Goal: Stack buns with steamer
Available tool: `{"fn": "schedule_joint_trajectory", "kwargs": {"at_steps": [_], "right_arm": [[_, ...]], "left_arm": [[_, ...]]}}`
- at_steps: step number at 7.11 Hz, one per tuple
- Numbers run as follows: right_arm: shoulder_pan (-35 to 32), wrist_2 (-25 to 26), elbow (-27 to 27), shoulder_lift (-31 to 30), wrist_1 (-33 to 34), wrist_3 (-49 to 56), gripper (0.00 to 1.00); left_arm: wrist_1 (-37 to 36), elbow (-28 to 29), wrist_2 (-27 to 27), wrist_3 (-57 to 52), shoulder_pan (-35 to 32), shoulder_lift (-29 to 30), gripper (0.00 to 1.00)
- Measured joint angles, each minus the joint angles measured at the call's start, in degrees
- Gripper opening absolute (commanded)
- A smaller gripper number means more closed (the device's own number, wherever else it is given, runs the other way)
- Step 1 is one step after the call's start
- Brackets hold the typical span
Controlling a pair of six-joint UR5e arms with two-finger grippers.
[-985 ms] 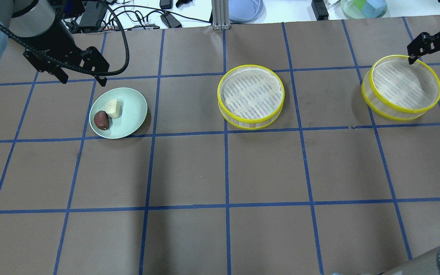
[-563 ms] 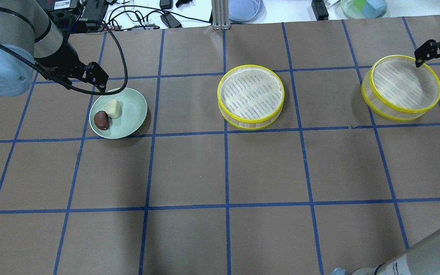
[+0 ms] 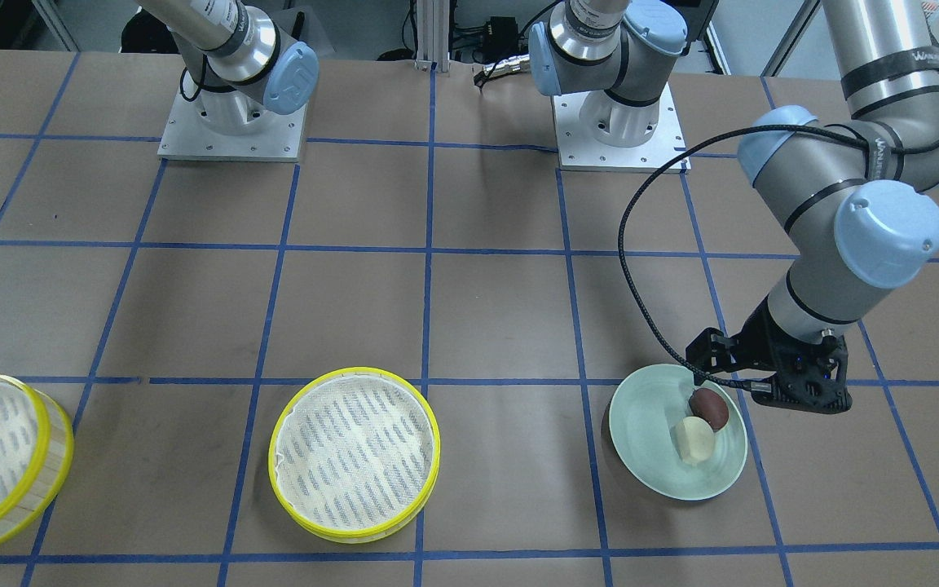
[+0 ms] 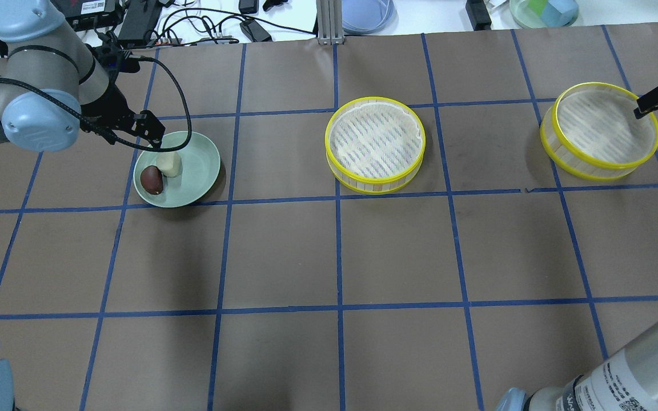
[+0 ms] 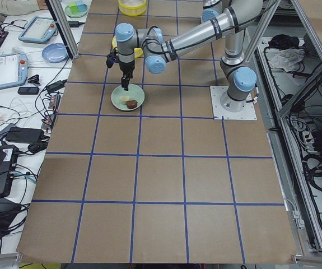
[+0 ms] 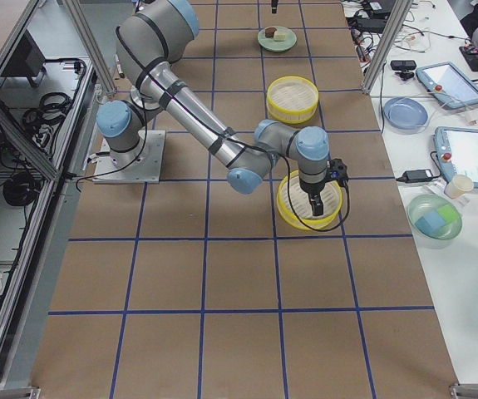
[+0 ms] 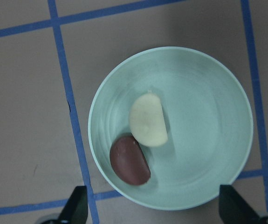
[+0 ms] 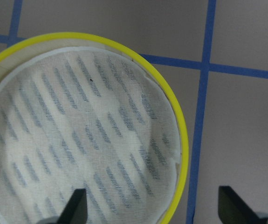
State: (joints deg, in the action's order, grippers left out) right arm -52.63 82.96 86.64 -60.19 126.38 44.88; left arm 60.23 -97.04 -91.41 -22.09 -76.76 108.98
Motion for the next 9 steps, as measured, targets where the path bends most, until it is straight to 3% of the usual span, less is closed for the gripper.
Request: {"fn": "schedule_joint_trajectory", "kwargs": {"at_steps": [1, 3, 4, 5, 6, 7, 9], "right_arm": [[0.8, 0.2, -0.3, 0.8, -0.2, 0.9, 1.00], [1.4, 0.3, -2.4, 4.0, -0.2, 1.2, 0.86], [1.5, 0.0, -4.2, 5.9, -0.2, 1.2, 0.83], [1.5, -0.2, -5.5, 7.3, -0.2, 1.2, 0.66], [1.5, -0.3, -6.0, 8.0, -0.2, 1.1, 0.55], [1.5, -0.4, -6.2, 8.5, -0.2, 1.0, 0.47], [1.5, -0.5, -6.2, 8.7, -0.4, 0.9, 0.31]], "left_arm": [[-2.9, 0.0, 0.3, -0.1, 0.6, 3.0, 1.00], [-6.7, 0.6, 2.9, 0.6, 0.9, 7.8, 1.00], [-8.5, 1.0, 4.7, 1.0, 0.9, 9.3, 0.92], [-10.1, 1.3, 5.6, 1.4, 0.9, 10.8, 0.63], [-11.1, 1.5, 5.9, 1.4, 0.9, 12.0, 0.25], [-11.9, 1.6, 6.0, 1.2, 0.9, 12.8, 0.00], [-12.2, 2.8, 5.8, 1.0, 0.9, 13.2, 0.00]]}}
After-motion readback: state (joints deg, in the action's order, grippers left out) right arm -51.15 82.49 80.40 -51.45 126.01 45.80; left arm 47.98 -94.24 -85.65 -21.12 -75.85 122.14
